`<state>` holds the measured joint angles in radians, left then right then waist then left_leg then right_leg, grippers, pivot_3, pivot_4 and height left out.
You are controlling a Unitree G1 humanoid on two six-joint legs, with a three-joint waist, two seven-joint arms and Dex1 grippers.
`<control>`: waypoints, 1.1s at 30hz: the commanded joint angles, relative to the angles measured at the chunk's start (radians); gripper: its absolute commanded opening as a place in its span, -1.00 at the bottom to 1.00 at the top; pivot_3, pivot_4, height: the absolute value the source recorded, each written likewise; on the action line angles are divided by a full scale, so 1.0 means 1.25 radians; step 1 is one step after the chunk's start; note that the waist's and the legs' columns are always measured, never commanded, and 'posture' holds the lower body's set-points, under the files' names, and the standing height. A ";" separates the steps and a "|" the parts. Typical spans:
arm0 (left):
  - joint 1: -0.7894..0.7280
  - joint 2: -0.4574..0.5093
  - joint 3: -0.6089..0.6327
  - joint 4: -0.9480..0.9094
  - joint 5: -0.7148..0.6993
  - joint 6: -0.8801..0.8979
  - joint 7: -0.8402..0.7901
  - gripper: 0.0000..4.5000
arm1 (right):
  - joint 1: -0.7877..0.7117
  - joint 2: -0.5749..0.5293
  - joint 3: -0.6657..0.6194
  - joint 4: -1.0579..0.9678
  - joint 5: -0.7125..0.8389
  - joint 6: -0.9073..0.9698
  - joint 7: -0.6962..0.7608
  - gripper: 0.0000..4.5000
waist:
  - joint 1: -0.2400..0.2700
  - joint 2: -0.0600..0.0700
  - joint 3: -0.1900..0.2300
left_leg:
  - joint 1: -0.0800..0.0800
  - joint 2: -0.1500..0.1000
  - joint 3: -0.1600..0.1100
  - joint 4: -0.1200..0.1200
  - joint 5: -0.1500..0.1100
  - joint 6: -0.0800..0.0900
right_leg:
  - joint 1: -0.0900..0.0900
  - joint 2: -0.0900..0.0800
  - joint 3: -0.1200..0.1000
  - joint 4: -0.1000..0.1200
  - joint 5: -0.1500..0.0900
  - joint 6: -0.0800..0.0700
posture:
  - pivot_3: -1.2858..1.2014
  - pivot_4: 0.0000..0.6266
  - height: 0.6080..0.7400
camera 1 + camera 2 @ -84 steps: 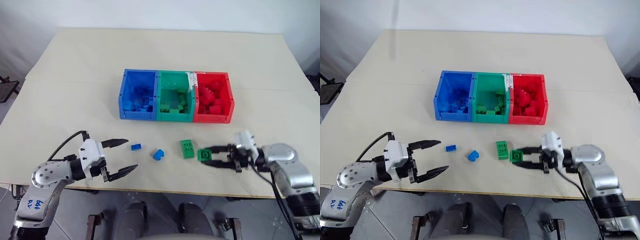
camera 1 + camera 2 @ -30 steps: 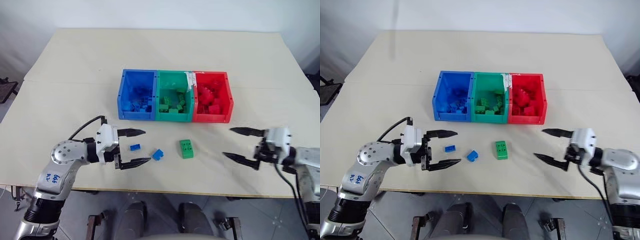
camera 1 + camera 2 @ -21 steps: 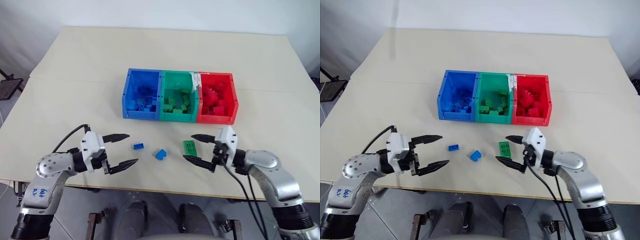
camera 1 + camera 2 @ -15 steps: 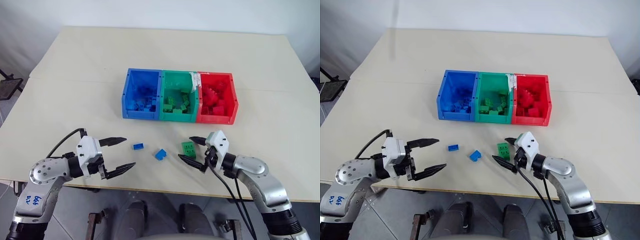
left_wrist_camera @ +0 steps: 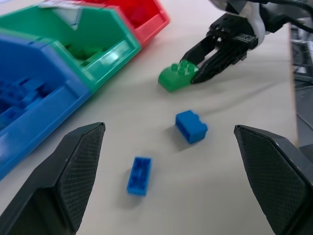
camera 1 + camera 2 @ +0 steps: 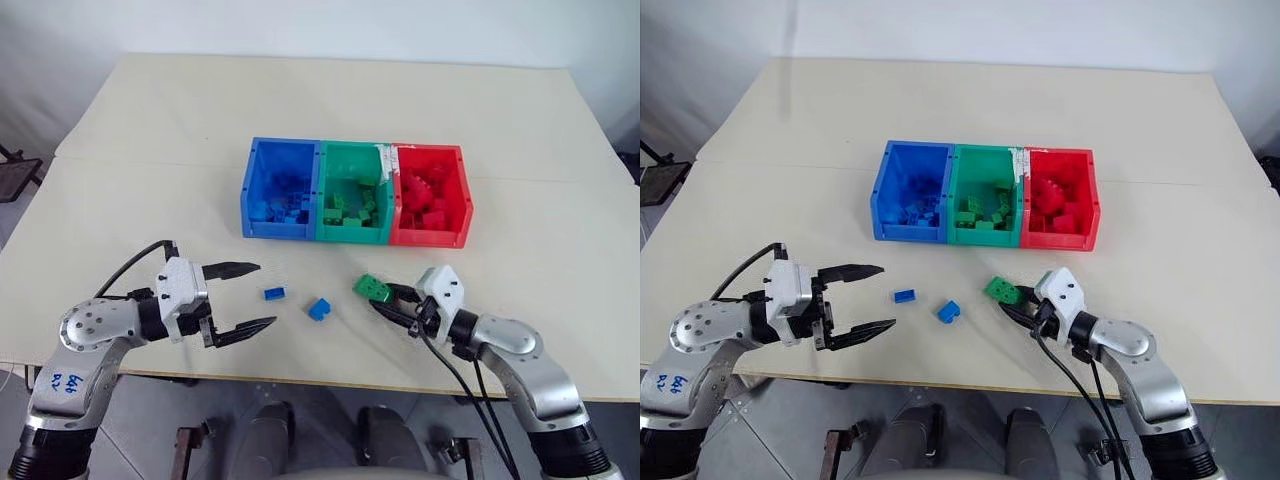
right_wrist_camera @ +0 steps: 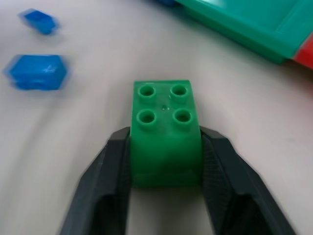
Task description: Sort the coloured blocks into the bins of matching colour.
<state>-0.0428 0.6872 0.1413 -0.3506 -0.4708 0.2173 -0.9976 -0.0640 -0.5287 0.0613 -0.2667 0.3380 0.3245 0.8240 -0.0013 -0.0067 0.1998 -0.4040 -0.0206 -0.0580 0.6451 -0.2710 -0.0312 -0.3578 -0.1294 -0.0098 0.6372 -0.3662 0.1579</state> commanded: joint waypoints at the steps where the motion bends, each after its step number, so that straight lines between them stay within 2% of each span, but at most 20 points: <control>1: -0.011 -0.004 0.001 -0.018 -0.014 -0.006 0.004 1.00 | -0.058 -0.010 -0.062 -0.001 0.082 -0.042 0.072 -0.35 | -0.002 0.000 0.000 | 0.000 0.000 0.000 0.000 0.000 0.000 | 0.000 0.000 0.000 0.000 0.000 0.000 | 0.03 -0.52 1.00; 4: 0.002 -0.006 0.010 -0.021 -0.004 -0.007 0.020 1.00 | -0.175 0.013 -0.081 0.053 0.089 -0.043 0.047 -0.35 | -0.011 0.000 0.000 | 0.001 0.001 0.001 0.000 0.000 0.000 | 0.000 0.001 0.000 0.000 0.000 0.000 | 0.03 -0.52 1.00; 8: 0.028 -0.033 0.045 -0.040 -0.006 -0.003 0.087 1.00 | -0.362 0.062 -0.061 0.189 0.017 -0.065 -0.033 -0.35 | -0.019 0.000 0.000 | 0.000 0.001 0.000 0.000 0.001 -0.001 | -0.001 0.001 0.000 0.001 0.000 0.000 | 0.03 -0.52 1.00; 14: 0.084 -0.042 0.064 -0.072 -0.001 -0.006 0.125 1.00 | -0.494 0.111 -0.029 0.358 -0.053 -0.109 -0.064 -0.35 | -0.020 0.000 0.000 | 0.000 0.000 0.000 -0.001 0.000 -0.001 | -0.002 0.000 0.000 0.001 0.000 0.000 | 0.03 -0.52 1.00; 21: 0.112 -0.045 0.071 -0.094 -0.003 -0.008 0.154 1.00 | -0.528 0.116 -0.033 0.416 -0.077 -0.137 -0.056 0.64 | -0.020 0.000 0.000 | -0.001 0.000 0.000 -0.001 0.000 0.000 | -0.002 0.000 0.000 0.003 0.000 0.000 | 0.03 -0.52 1.00; 23: 0.125 -0.042 0.076 -0.098 -0.006 -0.006 0.155 1.00 | -0.503 0.082 -0.044 0.393 -0.055 -0.149 0.006 0.95 | -0.020 0.000 0.000 | -0.001 0.000 0.000 -0.001 0.000 0.000 | -0.002 0.000 0.000 0.003 0.000 0.000 | 0.03 -0.52 1.00; 24: 0.131 -0.040 0.078 -0.098 -0.006 -0.006 0.154 1.00 | -0.491 0.069 -0.053 0.384 -0.039 -0.156 0.036 0.99 | -0.019 0.000 0.000 | -0.001 0.000 0.000 -0.001 0.000 0.000 | -0.002 0.000 0.000 0.003 0.000 0.000 | 0.03 -0.52 1.00; 29: 0.149 -0.006 0.111 -0.056 -0.015 -0.016 0.106 1.00 | -0.392 -0.033 -0.143 0.345 0.117 -0.207 0.297 0.99 | -0.015 0.000 0.000 | -0.001 0.000 0.001 -0.001 0.000 0.000 | -0.001 0.000 -0.001 -0.001 0.000 0.000 | 0.03 -0.52 1.00; 33: 0.158 0.035 0.162 0.040 -0.010 -0.042 0.046 1.00 | -0.309 -0.099 -0.209 0.341 0.181 -0.227 0.416 0.99 | -0.016 0.000 0.000 | 0.000 0.000 0.006 -0.001 0.000 0.000 | 0.000 0.000 -0.002 -0.001 0.000 0.000 | 0.03 -0.52 1.00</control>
<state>0.1456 0.7099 0.2920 -0.3414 -0.4705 0.1950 -0.9043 -0.4811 -0.6140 -0.1556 0.1950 0.5216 0.0578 1.2775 -0.0214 -0.0064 0.2000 -0.4042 -0.0197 -0.0499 0.6437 -0.2712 -0.0308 -0.3576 -0.1294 -0.0118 0.6356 -0.3664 0.1575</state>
